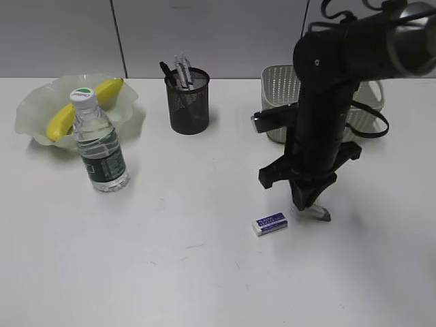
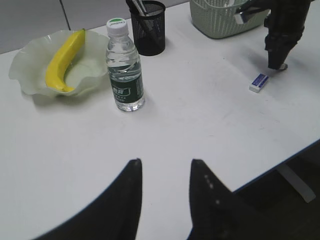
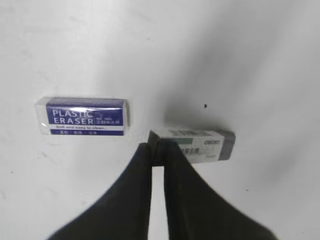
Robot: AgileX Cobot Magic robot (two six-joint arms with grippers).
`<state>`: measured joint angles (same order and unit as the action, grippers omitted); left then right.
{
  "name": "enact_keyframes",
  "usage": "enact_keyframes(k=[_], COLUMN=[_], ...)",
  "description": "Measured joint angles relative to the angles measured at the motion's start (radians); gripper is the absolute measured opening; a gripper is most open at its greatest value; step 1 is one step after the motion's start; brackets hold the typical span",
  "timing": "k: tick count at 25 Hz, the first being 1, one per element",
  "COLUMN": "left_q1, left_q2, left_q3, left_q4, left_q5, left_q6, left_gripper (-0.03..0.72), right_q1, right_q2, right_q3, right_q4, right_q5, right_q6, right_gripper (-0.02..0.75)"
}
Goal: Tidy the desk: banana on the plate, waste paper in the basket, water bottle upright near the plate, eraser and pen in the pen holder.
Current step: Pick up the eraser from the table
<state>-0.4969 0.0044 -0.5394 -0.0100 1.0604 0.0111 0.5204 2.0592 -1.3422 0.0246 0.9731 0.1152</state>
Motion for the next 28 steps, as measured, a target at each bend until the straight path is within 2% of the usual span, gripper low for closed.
enact_keyframes(k=[2,4,10,13,17,18,19,22,28], left_q1=[0.0,0.0,0.0,0.0,0.0,0.0,0.0,0.0,0.0], left_q2=[0.0,0.0,0.0,0.0,0.0,0.0,0.0,0.0,0.0], left_q3=[0.0,0.0,0.0,0.0,0.0,0.0,0.0,0.0,0.0], left_q4=[0.0,0.0,0.0,0.0,0.0,0.0,0.0,0.0,0.0], left_q5=[0.0,0.0,0.0,0.0,0.0,0.0,0.0,0.0,0.0], left_q6=[0.0,0.0,0.0,0.0,0.0,0.0,0.0,0.0,0.0], left_gripper=[0.247,0.247,0.247,0.247,0.247,0.247,0.247,0.247,0.247], right_q1=[0.0,-0.002,-0.002,-0.002,-0.002,-0.002,-0.002,-0.002,-0.002], right_q2=[-0.029,-0.05,-0.084,-0.092,-0.093,-0.093,-0.093,-0.093,-0.089], right_q3=[-0.004,-0.004,-0.004,-0.004,-0.004,-0.004,-0.004,-0.004,-0.004], right_q4=[-0.014,-0.013,-0.033,-0.037,-0.037,-0.037,-0.037,-0.046,-0.057], right_q5=[0.0,0.01,0.01,0.014,0.061,0.066,0.074,0.084,0.052], right_q6=[0.0,0.0,-0.01,-0.074,-0.274,-0.343,-0.408,-0.536,-0.654], right_gripper=[0.054,0.037,0.043,0.146,0.496,0.573,0.608,0.598,0.557])
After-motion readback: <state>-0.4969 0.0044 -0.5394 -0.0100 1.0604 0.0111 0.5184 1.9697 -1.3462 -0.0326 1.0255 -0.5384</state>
